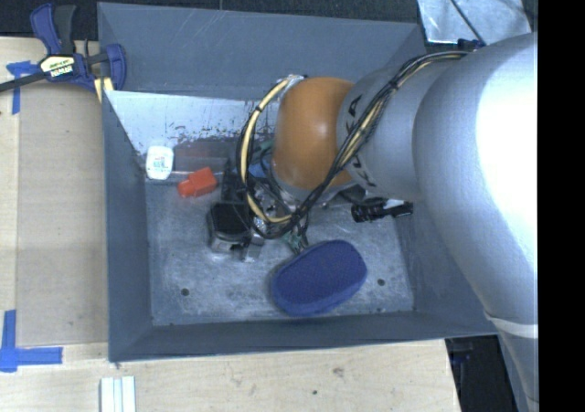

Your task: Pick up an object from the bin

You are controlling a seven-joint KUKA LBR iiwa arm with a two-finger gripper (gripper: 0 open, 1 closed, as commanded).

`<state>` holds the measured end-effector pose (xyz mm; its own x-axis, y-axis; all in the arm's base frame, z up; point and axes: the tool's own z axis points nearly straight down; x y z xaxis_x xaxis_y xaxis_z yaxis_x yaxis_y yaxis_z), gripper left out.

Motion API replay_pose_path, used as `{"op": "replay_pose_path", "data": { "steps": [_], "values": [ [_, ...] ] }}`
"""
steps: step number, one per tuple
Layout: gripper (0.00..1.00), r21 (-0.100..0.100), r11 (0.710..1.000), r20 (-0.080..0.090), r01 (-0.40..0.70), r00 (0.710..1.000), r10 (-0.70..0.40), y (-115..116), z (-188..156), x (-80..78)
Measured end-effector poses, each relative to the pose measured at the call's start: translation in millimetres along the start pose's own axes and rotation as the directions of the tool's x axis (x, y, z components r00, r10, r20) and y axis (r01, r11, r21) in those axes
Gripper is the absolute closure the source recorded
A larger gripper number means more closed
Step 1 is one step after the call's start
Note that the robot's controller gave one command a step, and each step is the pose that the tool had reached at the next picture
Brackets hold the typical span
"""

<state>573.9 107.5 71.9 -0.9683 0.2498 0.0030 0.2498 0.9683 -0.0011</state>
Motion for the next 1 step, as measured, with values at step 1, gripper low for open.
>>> {"op": "replay_pose_path", "data": {
  "steps": [1],
  "values": [
    [1.0, -0.002, 1.0, 0.006, -0.015, 1.0, 0.015, 3.5, -159.1, 0.8]
  ]
}}
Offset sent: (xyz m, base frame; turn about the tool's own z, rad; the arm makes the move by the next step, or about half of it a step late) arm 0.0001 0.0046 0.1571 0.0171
